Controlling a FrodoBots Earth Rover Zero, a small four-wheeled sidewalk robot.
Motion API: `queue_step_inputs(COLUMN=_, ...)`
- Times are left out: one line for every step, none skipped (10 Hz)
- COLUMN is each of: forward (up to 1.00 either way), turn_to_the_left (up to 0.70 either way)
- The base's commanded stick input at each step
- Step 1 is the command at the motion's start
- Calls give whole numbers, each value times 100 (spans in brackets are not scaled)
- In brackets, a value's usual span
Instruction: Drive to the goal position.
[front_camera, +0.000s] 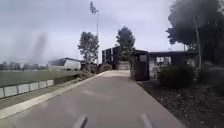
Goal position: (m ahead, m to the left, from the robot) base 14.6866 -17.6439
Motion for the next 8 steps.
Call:
queue_step_inputs(forward=70, turn_to_the_left=0)
queue_step_inputs(forward=70, turn_to_the_left=0)
queue_step_inputs(forward=70, turn_to_the_left=0)
queue_step_inputs(forward=70, turn_to_the_left=0)
queue_step_inputs(forward=70, turn_to_the_left=0)
queue_step_inputs(forward=70, turn_to_the_left=-7)
queue_step_inputs(forward=70, turn_to_the_left=-19)
queue_step_inputs(forward=70, turn_to_the_left=-32)
